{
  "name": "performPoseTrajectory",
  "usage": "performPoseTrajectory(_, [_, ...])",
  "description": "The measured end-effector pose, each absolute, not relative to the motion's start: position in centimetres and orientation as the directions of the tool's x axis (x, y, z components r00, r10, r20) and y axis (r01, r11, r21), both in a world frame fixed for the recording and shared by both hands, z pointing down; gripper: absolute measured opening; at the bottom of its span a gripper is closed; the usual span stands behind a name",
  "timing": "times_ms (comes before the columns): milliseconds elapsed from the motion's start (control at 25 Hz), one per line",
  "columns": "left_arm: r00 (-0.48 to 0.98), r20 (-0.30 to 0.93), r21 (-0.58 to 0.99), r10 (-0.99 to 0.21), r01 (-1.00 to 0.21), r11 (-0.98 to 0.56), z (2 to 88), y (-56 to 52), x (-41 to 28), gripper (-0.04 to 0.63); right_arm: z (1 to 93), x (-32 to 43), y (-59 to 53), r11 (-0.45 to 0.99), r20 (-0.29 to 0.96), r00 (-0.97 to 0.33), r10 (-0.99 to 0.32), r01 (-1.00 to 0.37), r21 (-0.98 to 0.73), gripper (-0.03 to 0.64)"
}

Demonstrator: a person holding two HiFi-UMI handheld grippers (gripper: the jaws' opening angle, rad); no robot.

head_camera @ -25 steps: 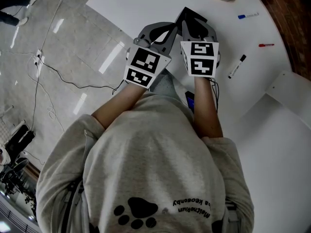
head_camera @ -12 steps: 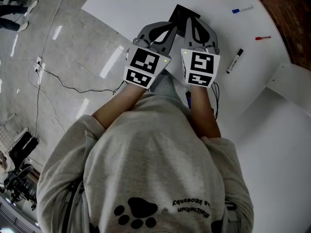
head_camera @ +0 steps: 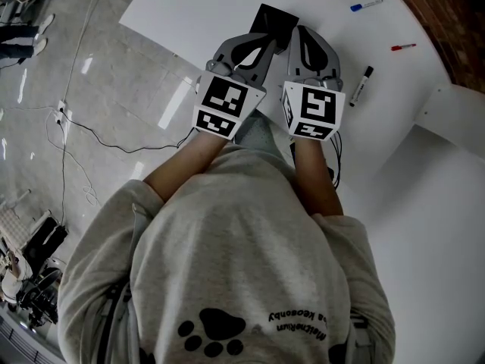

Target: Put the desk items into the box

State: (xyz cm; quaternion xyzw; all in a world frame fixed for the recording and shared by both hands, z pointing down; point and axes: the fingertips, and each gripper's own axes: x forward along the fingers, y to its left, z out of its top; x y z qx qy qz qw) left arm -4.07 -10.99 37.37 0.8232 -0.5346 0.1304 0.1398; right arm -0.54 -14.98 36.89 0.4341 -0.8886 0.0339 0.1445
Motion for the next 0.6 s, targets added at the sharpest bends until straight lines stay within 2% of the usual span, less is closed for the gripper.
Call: performPoseTrajectory(600, [0.48,0.354,0.088,-0.803,-0.872,-0.482,37.1,-11.3,1.7,0.004,36.7,5.6,-15.0,0.542,0.294,-0.502,-0.813,-0.838,0.067,0.016])
